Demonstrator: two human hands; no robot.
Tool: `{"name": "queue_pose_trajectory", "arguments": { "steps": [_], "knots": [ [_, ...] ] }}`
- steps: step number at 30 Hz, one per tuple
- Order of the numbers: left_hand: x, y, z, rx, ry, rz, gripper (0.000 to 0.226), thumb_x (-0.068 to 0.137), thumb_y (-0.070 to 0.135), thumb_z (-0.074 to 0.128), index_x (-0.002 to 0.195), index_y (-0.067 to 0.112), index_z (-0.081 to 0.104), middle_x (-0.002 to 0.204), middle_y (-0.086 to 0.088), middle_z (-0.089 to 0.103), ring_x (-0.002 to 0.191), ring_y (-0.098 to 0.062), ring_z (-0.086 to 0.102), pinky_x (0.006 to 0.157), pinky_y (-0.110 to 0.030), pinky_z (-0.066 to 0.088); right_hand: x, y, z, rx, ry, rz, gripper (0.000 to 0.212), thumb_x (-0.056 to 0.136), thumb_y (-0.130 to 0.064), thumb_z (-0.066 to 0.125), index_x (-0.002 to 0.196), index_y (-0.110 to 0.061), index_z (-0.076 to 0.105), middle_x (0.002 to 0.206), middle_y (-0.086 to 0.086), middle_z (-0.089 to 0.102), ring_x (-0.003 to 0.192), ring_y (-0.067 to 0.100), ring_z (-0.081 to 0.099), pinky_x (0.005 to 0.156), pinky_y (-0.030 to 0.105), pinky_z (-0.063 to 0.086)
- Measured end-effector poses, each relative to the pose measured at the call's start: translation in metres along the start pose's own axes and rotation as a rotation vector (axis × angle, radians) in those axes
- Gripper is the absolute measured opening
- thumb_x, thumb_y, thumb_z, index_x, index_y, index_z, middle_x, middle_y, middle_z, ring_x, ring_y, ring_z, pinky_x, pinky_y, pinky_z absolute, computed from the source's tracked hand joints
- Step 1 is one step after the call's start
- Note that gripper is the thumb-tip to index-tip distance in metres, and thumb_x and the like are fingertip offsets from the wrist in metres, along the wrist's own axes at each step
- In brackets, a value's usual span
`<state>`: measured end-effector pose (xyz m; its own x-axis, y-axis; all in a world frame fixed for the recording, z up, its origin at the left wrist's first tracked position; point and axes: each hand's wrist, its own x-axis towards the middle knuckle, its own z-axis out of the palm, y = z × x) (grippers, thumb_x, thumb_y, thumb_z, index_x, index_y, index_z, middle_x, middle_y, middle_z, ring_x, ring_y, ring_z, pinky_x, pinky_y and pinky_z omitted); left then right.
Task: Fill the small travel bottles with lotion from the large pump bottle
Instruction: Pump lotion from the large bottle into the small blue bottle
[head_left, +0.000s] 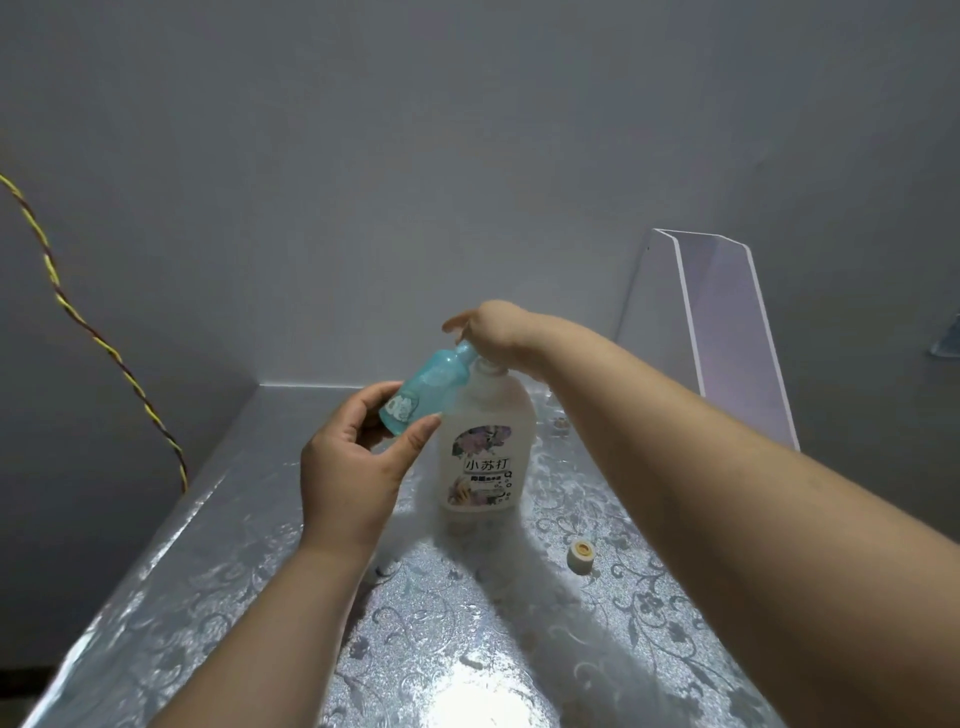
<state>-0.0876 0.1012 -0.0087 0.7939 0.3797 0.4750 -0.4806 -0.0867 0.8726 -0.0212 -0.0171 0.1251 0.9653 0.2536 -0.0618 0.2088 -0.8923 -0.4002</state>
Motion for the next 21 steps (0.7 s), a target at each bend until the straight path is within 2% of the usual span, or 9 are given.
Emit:
{"name": "queue_pose_trajectory", "arguments": {
  "steps": [2,4,9,12,15,18,21],
  "knots": [
    [0.000,0.000,0.000,0.001,-0.008,-0.006,0.037,0.061,0.038,0.080,0.096,0.034,0.068,0.091,0.010,0.074,0.082,-0.004,0.069,0.075,-0.018,0.053,0.002,0.001,0.002,0.015,0.020,0.035,0.046,0.095,0.005,0.031,0.139,-0.003,0.046,0.140,0.016,0.049,0.128,0.030,0.048,0.103,0.033,0.038],
    [0.000,-0.001,0.000,-0.002,-0.015,-0.010,0.038,0.061,0.039,0.080,0.097,0.034,0.068,0.092,0.009,0.074,0.083,-0.006,0.069,0.076,-0.019,0.054,0.002,0.004,0.002,-0.020,-0.003,-0.007,0.047,0.096,0.004,0.030,0.140,-0.005,0.045,0.142,0.014,0.048,0.129,0.029,0.047,0.104,0.032,0.038],
    [-0.001,0.001,0.001,-0.013,-0.016,-0.004,0.037,0.062,0.037,0.080,0.097,0.035,0.067,0.090,0.011,0.074,0.082,-0.003,0.069,0.074,-0.016,0.053,-0.005,0.004,-0.008,0.043,-0.022,-0.054,0.040,0.102,-0.019,0.038,0.137,-0.002,0.047,0.141,0.016,0.048,0.131,0.031,0.044,0.107,0.036,0.035],
    [-0.001,0.003,0.000,-0.013,-0.012,0.008,0.036,0.062,0.037,0.080,0.097,0.036,0.067,0.090,0.013,0.073,0.081,-0.001,0.068,0.073,-0.014,0.053,-0.005,0.005,-0.013,0.052,-0.023,-0.068,0.040,0.101,-0.024,0.042,0.134,-0.002,0.049,0.139,0.015,0.049,0.130,0.030,0.045,0.109,0.038,0.034],
    [-0.001,0.004,0.000,-0.016,-0.014,0.010,0.036,0.062,0.038,0.079,0.095,0.037,0.067,0.086,0.017,0.073,0.079,0.001,0.067,0.071,-0.012,0.052,-0.002,0.005,-0.013,0.031,-0.020,-0.049,0.038,0.101,-0.013,0.037,0.136,-0.002,0.049,0.140,0.014,0.049,0.131,0.029,0.044,0.109,0.035,0.034],
    [-0.001,0.003,0.000,-0.015,-0.018,0.008,0.036,0.061,0.038,0.079,0.095,0.036,0.067,0.086,0.017,0.073,0.080,0.000,0.068,0.072,-0.014,0.052,0.001,0.006,-0.007,0.022,-0.006,-0.032,0.047,0.099,0.001,0.029,0.142,-0.008,0.044,0.147,0.008,0.043,0.135,0.025,0.041,0.108,0.028,0.033],
    [-0.002,0.000,0.000,-0.015,-0.022,-0.001,0.036,0.061,0.040,0.080,0.094,0.037,0.068,0.088,0.015,0.074,0.082,-0.004,0.069,0.076,-0.020,0.054,0.004,0.007,-0.001,-0.025,-0.014,-0.028,0.054,0.094,0.008,0.029,0.142,-0.010,0.043,0.147,0.006,0.043,0.133,0.024,0.044,0.099,0.025,0.039]
  ]
}}
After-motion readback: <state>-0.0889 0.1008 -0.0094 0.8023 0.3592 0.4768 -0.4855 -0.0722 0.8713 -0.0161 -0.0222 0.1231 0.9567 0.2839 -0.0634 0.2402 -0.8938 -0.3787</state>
